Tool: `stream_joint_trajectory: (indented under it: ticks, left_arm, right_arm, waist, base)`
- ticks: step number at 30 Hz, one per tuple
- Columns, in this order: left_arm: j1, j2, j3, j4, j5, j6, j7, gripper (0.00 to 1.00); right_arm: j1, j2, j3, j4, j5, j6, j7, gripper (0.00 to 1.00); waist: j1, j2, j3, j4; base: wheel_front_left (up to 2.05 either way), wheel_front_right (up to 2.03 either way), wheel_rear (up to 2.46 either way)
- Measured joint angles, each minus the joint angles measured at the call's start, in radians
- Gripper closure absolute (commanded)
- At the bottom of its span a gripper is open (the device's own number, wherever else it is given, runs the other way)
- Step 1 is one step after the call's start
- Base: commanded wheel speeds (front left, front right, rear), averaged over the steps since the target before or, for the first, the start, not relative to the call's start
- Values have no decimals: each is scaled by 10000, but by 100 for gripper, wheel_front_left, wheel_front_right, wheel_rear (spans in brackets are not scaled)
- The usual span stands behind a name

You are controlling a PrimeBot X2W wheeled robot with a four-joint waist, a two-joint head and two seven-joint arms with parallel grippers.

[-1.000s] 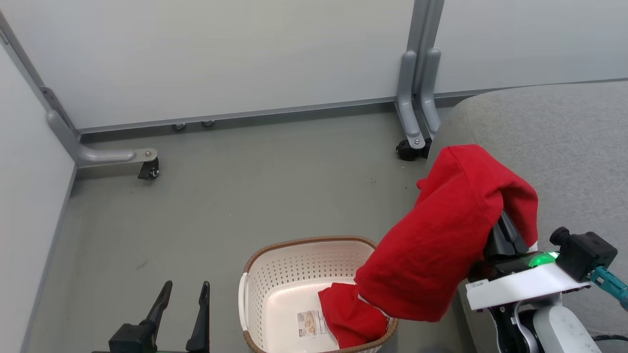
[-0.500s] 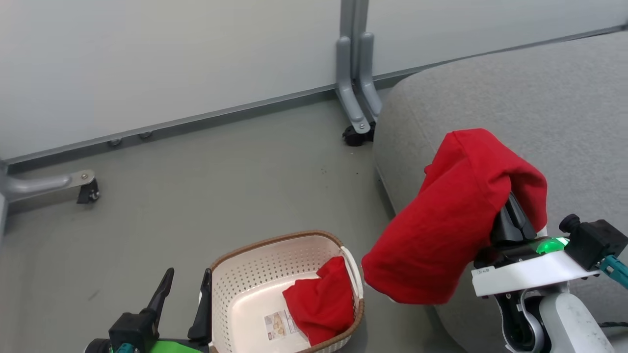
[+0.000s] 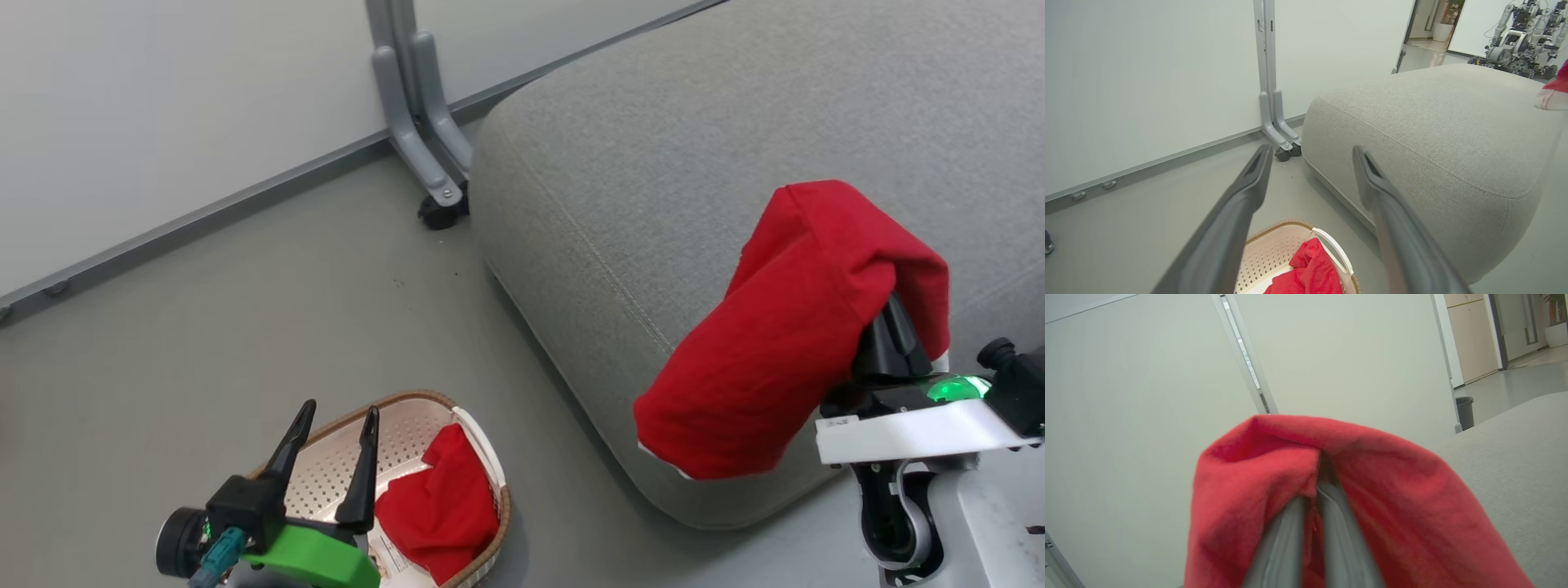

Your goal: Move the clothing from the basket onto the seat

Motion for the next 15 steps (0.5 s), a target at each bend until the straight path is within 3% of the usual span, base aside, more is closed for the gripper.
stream_joint_trajectory:
  ticks: [6,15]
  left_arm:
    - [-661,255,-790,267,-148,-2,0,0]
    - [-1023,569,-1553,213,-244,-2,0,0]
  right_arm:
    - [301,211,-830,-314,-73,0,2,100]
    - [564,401,-1260,-639,-125,0,2,100]
  waist:
    - [0,0,485,-650]
    - [0,0,1040,-1088]
  base:
    - [0,0,0]
    - [0,0,0]
